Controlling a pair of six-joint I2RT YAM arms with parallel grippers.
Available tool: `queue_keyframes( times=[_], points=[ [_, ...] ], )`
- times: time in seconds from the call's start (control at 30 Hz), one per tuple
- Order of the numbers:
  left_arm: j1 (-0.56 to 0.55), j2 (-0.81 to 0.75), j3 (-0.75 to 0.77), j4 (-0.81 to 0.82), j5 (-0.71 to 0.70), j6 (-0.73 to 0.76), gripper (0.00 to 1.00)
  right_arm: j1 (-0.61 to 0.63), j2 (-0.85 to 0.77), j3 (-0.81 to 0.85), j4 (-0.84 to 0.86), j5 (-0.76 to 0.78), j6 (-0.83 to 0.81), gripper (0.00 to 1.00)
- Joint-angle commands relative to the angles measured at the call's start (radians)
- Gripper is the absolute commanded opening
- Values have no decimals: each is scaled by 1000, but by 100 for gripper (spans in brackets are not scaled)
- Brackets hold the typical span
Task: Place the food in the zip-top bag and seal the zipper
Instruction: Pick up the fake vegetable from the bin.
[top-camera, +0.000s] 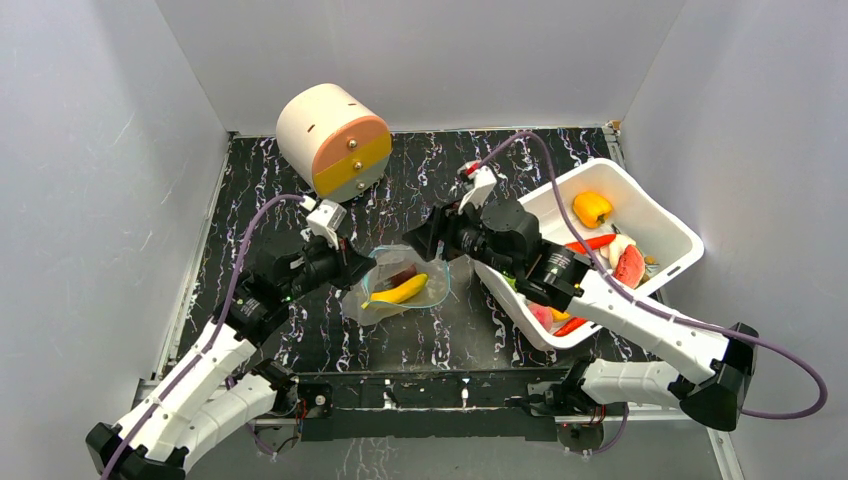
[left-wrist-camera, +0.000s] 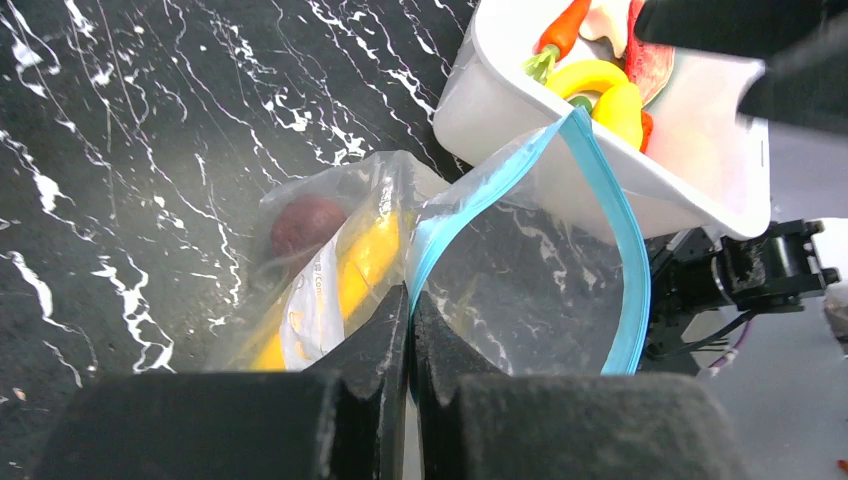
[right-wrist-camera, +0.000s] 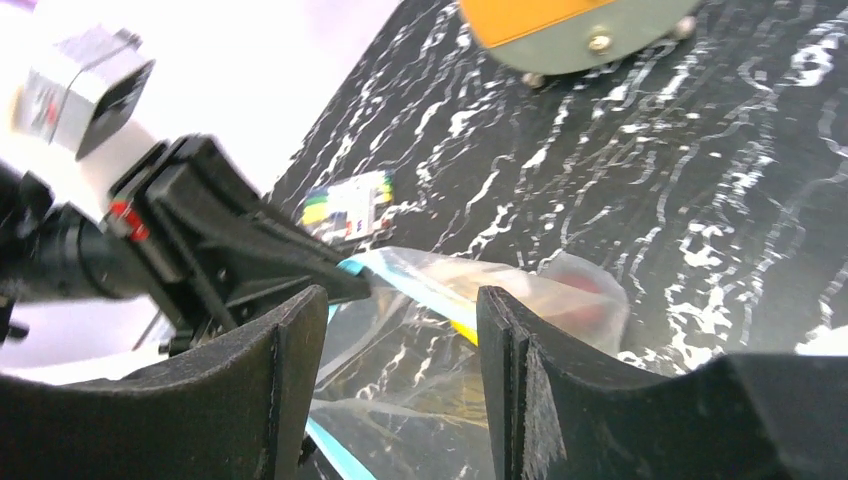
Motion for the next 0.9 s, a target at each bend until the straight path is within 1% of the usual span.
queue_keyframes(
  times=[0.0,0.1,0.17,0.27,0.43,0.57,0.73,0.8,0.87],
  points=[
    [2,-35,11,19,25,127,0,2,-28,108,-158,243,114,54],
    [3,-42,26,6,39,182,0,-5,-5,140,-249,381,147,54],
    [2,-48,31,-3,53,218,0,-23,9,156,-302,424,180,53],
    [2,-57,29,-10,83,264,0,-88,23,164,-352,423,229,52],
    [3,-66,6,-10,130,297,0,-250,39,161,-438,383,312,51],
    [2,-75,-22,-9,144,296,0,-363,74,185,-560,432,418,49],
    [2,-83,-28,-8,147,312,0,-471,151,202,-713,516,559,47],
    [1,-82,-27,-8,150,316,0,-511,162,180,-735,525,602,46],
    [2,-79,-28,-8,153,319,0,-550,160,143,-723,526,625,46]
  ],
)
